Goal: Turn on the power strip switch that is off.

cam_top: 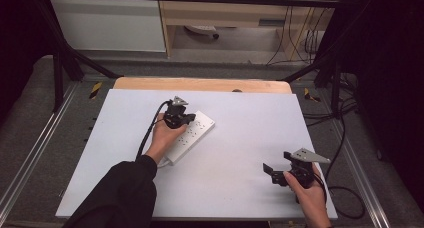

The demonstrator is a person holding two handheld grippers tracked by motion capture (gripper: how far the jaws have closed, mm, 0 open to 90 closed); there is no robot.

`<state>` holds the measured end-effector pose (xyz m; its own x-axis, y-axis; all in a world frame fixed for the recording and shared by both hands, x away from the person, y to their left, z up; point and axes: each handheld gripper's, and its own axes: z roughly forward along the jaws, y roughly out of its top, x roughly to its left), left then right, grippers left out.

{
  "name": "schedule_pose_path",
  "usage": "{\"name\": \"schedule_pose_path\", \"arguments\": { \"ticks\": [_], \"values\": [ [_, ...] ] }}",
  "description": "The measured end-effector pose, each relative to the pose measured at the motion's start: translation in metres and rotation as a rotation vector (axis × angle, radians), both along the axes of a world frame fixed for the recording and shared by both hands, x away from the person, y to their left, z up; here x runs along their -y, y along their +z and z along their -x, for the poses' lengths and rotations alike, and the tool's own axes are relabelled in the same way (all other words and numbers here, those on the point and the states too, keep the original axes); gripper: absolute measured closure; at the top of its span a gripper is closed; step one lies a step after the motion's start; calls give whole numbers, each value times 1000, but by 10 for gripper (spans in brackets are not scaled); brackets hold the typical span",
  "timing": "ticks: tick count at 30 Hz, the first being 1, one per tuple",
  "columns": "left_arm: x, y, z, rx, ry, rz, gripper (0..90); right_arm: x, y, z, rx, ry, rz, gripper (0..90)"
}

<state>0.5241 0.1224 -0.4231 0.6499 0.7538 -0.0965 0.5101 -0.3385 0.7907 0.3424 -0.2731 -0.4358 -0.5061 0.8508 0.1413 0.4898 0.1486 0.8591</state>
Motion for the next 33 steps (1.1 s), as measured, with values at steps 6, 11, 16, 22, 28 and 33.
{"name": "schedule_pose_path", "arguments": {
  "ticks": [6,11,16,22,28,33],
  "values": [
    [1,1,1,9,1,5,842,0,0,0,0,1,1,35],
    [0,2,1,17,3,20,792,0,0,0,0,0,0,35],
    [-1,3,1,10,2,22,766,0,0,0,0,0,0,35],
    [-1,4,1,2,0,38,713,0,0,0,-1,-1,-1,35],
    [0,4,2,-11,-1,40,630,1,0,0,-3,-4,-3,35],
    [1,5,3,-6,4,51,556,1,0,0,0,-4,0,35]
  ]
}}
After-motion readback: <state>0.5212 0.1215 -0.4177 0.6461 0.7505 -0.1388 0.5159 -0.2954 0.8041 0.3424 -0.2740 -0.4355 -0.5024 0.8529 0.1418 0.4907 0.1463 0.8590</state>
